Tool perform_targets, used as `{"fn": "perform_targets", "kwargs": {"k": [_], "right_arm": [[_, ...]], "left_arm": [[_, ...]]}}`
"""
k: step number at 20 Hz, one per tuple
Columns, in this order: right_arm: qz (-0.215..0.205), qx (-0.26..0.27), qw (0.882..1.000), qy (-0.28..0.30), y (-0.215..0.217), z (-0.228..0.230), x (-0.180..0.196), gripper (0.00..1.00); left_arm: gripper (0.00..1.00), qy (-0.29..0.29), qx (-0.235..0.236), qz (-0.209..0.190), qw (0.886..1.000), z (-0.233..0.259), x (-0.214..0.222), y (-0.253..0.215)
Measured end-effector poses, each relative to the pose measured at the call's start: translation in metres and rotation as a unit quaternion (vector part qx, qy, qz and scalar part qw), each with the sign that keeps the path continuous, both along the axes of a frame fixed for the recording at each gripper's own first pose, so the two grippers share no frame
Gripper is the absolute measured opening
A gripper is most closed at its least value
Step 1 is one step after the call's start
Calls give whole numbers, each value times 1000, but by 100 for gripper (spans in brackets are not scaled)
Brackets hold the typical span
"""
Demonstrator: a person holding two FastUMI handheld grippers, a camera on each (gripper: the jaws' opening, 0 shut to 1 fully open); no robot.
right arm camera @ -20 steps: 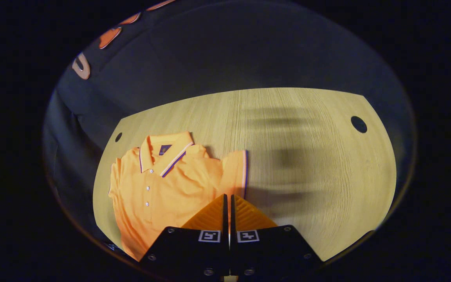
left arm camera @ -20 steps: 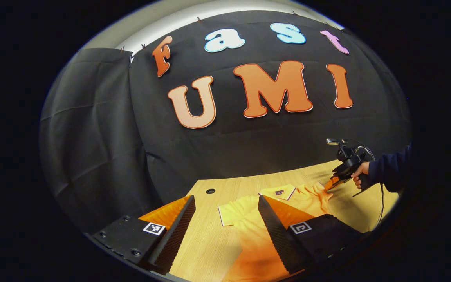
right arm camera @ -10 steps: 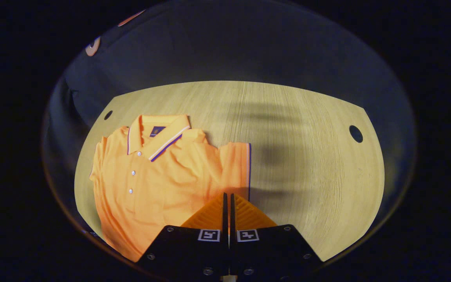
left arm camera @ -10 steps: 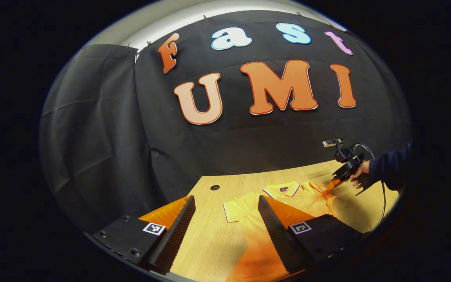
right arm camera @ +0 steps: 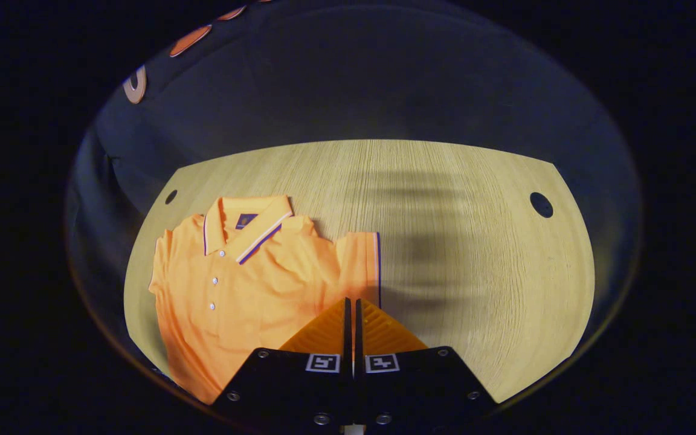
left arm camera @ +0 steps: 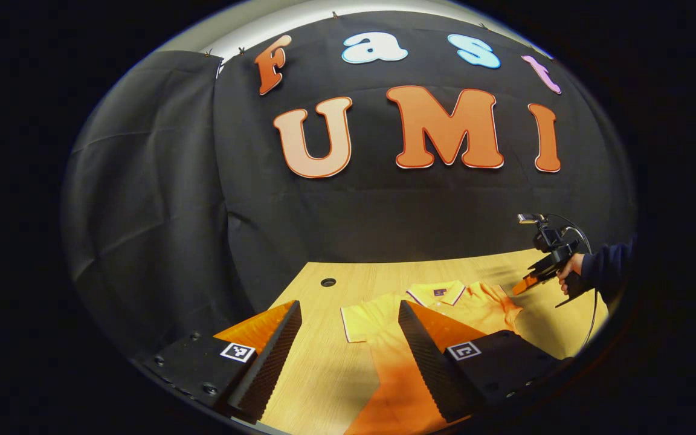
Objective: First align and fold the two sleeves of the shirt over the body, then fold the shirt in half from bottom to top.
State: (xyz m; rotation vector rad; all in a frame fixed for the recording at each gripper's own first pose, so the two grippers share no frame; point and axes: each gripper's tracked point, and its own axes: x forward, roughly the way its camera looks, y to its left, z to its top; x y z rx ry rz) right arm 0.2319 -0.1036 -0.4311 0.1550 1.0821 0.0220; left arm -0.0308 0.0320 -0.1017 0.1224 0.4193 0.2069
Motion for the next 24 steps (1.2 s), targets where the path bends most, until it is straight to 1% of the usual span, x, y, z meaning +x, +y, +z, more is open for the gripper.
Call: {"fn": "perform_targets", "kwargs": {"k": [1,3,4,5,6,7,8,9,10,11,12,13,14,15,16,17,20,21,22,23,24], "right_arm": [[-15,-1,1000,-6,-5,0,3,2],[-33,19,999,10,-3,-3,-4,1],[-39,19,999,19,-7,-8,-8,1],[-43,31,998,21,-5,-8,-12,1],[-31,58,998,16,8,1,-14,1],[-21,44,999,5,7,4,-14,1],[-13,23,1000,-14,2,-2,-8,1],[-7,29,999,-27,6,9,-4,0],[-10,18,1000,-17,5,2,-4,0],[-19,-8,1000,4,-9,-8,-8,0],[-22,-13,999,23,-11,-14,-14,1],[-22,3,999,42,-6,-16,-20,5],[-15,29,998,59,3,-18,-27,41],[-14,33,997,63,5,-21,-26,49],[-16,16,998,62,0,-26,-25,65],[-17,5,998,61,-3,-31,-22,67],[-28,5,996,89,3,-45,-26,69],[-24,2,995,100,4,-53,-28,68],[-19,-16,995,92,1,-51,-24,64],[-11,-28,995,90,0,-54,-20,67],[-2,-46,995,93,1,-52,-24,46]], "left_arm": [[99,0,2,-2,1000,0,0,0],[99,0,2,-6,1000,-1,1,0],[99,1,0,-7,1000,-1,1,-1],[99,2,-2,-8,1000,-1,2,-2],[99,4,-3,-8,1000,-2,1,-3],[99,4,-4,-7,1000,-2,1,-3],[99,5,-7,-7,1000,-2,2,-4],[99,6,-9,-6,1000,-3,1,-5],[99,7,-11,-7,1000,-4,2,-6],[99,8,-13,-8,1000,-4,2,-7],[99,9,-13,-10,1000,-4,1,-8],[99,11,-11,-13,1000,-4,0,-8],[99,9,-9,-14,1000,-3,1,-7],[99,7,-9,-15,1000,-3,2,-7],[99,8,-9,-14,1000,-4,2,-6],[99,12,-10,-12,1000,-5,0,-7],[99,21,-9,-6,1000,-5,-4,-5],[99,22,-7,-4,1000,-6,-5,-4],[100,22,-4,-3,1000,-5,-5,-3],[99,22,-1,-1,1000,-6,-6,-1],[99,23,0,2,1000,-6,-4,1]]}}
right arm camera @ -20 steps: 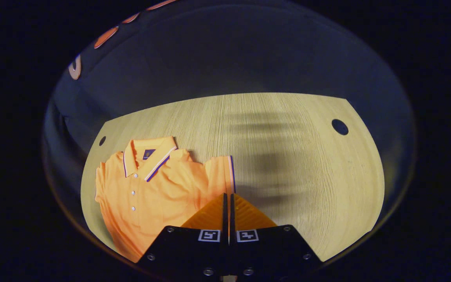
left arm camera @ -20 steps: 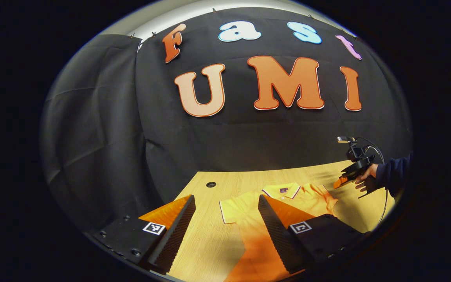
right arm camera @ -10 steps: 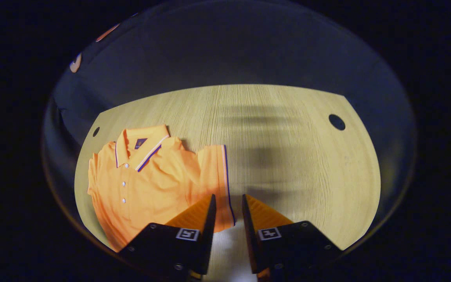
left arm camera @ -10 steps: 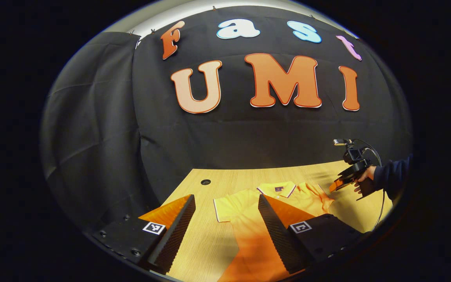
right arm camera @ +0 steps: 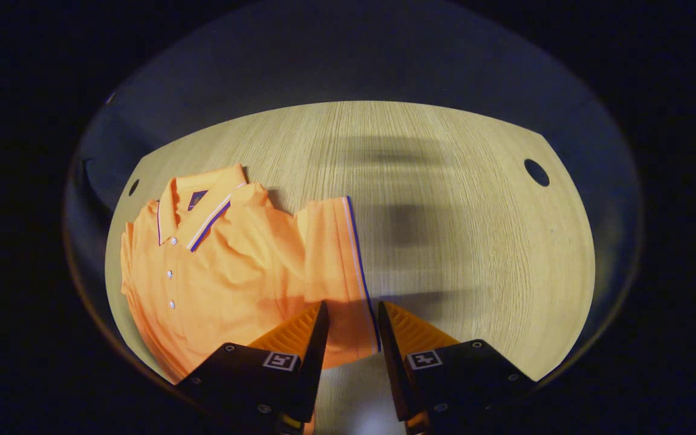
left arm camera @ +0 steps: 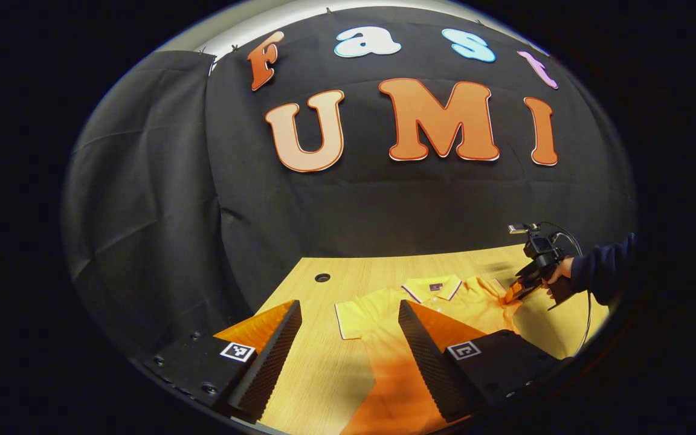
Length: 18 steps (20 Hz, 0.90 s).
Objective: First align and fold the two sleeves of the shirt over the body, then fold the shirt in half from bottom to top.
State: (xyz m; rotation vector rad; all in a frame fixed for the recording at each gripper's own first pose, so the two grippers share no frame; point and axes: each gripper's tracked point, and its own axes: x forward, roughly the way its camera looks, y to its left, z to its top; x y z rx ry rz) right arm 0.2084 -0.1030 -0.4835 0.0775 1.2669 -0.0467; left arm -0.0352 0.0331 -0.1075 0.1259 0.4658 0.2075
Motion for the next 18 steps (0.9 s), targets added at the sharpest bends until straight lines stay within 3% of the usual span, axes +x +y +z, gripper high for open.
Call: {"fn": "perform_targets", "kwargs": {"k": [1,2,4,5,6,9,12,18], "right_arm": [[6,-2,1000,4,3,1,-3,50],[11,0,1000,1,10,-6,0,46],[18,6,1000,-2,12,-2,1,25],[-6,19,1000,-8,12,-4,2,25],[-12,39,999,-6,13,2,2,5],[-20,63,996,-62,19,27,20,5],[-1,74,994,-82,37,47,25,5],[84,72,987,-118,89,76,25,5]], "left_arm": [[99,2,-2,2,1000,-1,-2,0],[99,5,-5,5,1000,-2,-2,0],[99,8,-7,8,1000,-2,-3,-2],[99,7,-8,8,1000,-3,-3,-1],[99,7,-7,7,1000,-2,-2,-1],[99,7,-9,4,1000,-4,-1,0],[100,8,-18,5,1000,-5,-1,-2],[99,0,-33,8,999,-6,2,-1]]}}
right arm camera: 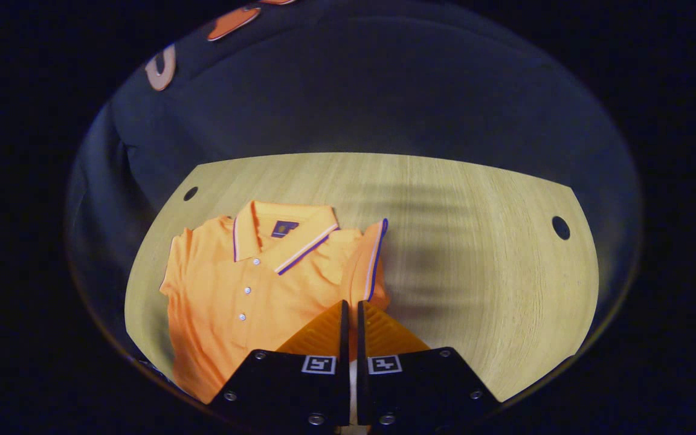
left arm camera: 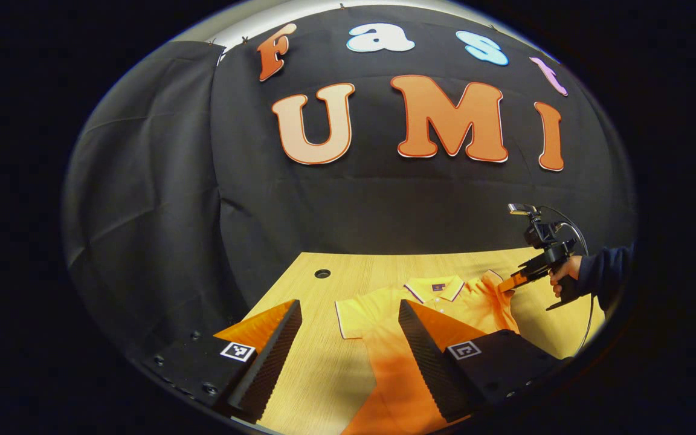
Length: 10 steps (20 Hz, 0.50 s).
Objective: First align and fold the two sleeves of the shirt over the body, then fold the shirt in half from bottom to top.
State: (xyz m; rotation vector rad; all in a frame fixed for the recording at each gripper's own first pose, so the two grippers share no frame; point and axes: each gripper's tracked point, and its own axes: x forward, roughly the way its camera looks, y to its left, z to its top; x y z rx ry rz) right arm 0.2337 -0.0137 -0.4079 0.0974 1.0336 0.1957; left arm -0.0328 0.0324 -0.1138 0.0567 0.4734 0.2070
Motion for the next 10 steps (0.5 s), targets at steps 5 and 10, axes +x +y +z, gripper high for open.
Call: {"fn": "perform_targets", "kwargs": {"k": [5,10], "right_arm": [[39,-5,999,-9,41,7,-12,25],[33,9,999,-39,58,34,-14,84]], "left_arm": [[99,-1,-23,2,1000,-4,6,1],[99,21,-78,-3,997,-18,11,-4]]}}
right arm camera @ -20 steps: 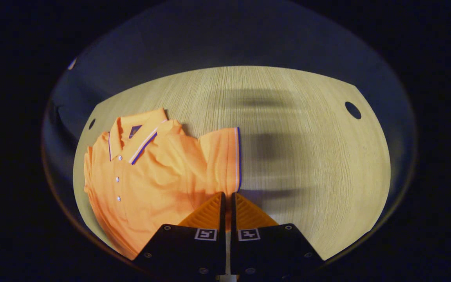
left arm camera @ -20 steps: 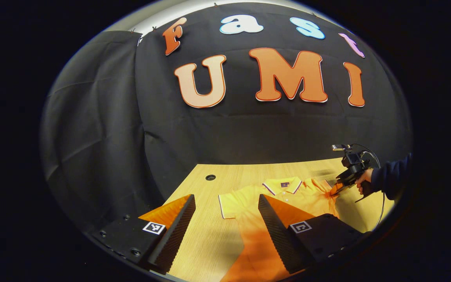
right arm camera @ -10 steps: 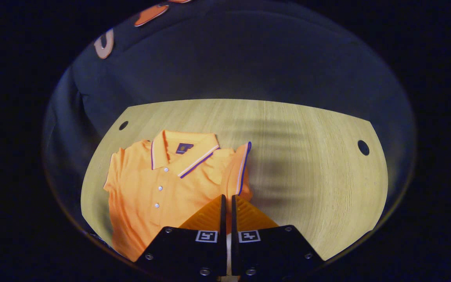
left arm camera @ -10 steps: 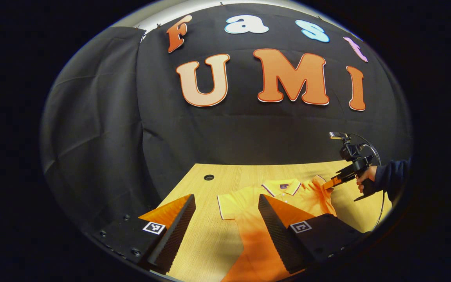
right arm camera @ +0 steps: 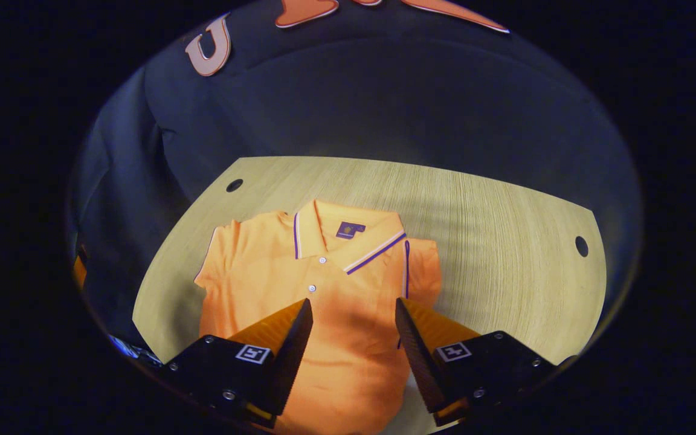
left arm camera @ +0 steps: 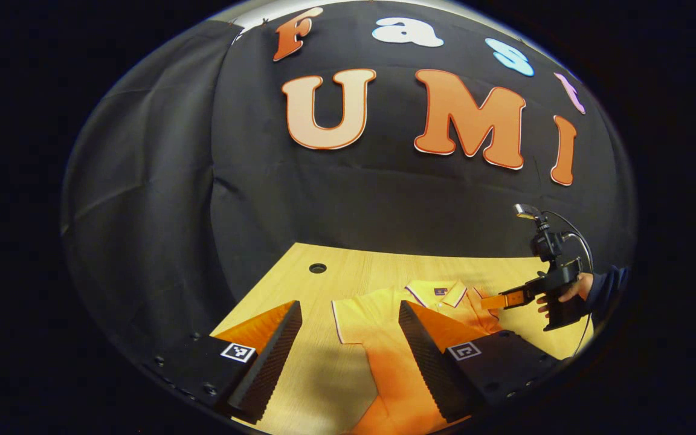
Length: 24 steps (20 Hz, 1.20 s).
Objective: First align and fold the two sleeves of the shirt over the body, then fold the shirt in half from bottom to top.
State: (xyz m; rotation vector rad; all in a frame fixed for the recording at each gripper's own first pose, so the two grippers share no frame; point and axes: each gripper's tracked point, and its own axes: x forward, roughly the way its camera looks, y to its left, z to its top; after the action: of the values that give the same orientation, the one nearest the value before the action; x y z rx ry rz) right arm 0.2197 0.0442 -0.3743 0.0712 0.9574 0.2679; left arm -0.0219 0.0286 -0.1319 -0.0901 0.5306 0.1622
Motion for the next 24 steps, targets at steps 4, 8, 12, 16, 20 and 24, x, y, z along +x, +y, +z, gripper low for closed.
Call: {"fn": "perform_targets", "kwargs": {"k": [4,8,12,16,20,24], "right_arm": [[-24,-6,999,-27,-10,29,-13,92],[-75,-12,995,-67,-29,63,-27,95],[-122,-32,986,-108,-52,97,-49,96],[-157,-57,976,-143,-65,127,-74,96],[-181,-80,967,-163,-72,148,-103,98],[-198,-91,963,-161,-73,153,-132,98]], "left_arm": [[100,61,-52,-4,997,-24,-1,-7],[98,167,-92,-14,982,-52,-12,-11],[98,243,-102,-20,964,-71,-19,-12],[95,310,-107,-32,944,-88,-29,-16],[97,352,-94,-35,931,-108,-32,-23],[97,386,-79,-42,918,-114,-39,-25]]}}
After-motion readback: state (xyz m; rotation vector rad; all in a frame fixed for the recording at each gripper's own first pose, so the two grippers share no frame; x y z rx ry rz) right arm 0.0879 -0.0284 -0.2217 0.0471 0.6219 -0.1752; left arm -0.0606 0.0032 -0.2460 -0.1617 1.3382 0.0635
